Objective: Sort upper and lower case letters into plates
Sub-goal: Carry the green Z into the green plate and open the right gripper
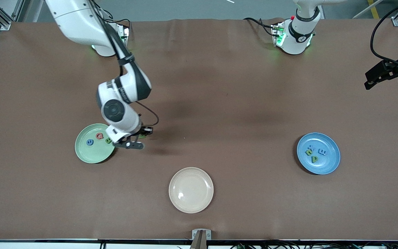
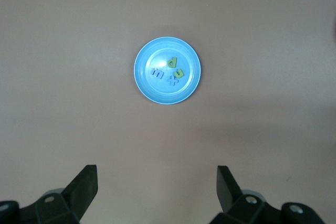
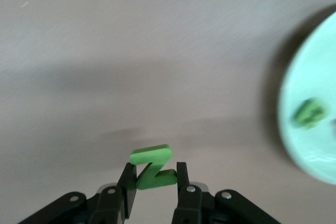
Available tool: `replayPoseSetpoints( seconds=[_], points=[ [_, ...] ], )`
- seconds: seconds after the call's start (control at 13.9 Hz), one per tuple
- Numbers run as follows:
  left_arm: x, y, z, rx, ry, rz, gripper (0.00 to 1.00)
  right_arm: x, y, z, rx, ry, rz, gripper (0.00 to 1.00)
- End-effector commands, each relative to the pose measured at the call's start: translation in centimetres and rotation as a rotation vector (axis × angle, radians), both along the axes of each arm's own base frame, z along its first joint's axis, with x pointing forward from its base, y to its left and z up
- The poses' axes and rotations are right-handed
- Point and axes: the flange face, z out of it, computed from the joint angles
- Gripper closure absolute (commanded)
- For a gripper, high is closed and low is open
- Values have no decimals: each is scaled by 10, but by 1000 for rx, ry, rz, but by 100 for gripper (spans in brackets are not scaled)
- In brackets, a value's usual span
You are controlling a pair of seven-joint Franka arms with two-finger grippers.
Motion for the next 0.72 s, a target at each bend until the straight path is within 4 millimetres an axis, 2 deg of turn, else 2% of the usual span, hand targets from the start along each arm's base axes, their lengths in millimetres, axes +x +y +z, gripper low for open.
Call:
replayPoseSetpoints(
  seconds=[0.0,0.22,0.43,0.65],
  points=[
    [-9,1,5,-16,-6,-25,0,24,-51,22,30,21,51,100],
    [-8,2,5,-17,-7,-35,0,43,-120,20,53,11,111,100],
    [-6,2,6,-18,-15,-35,0,51,-165,15,62,-5,136,100],
    [-4,7,5,-18,-21,-28,0,54,-203,-6,67,-1,147,100]
  ],
)
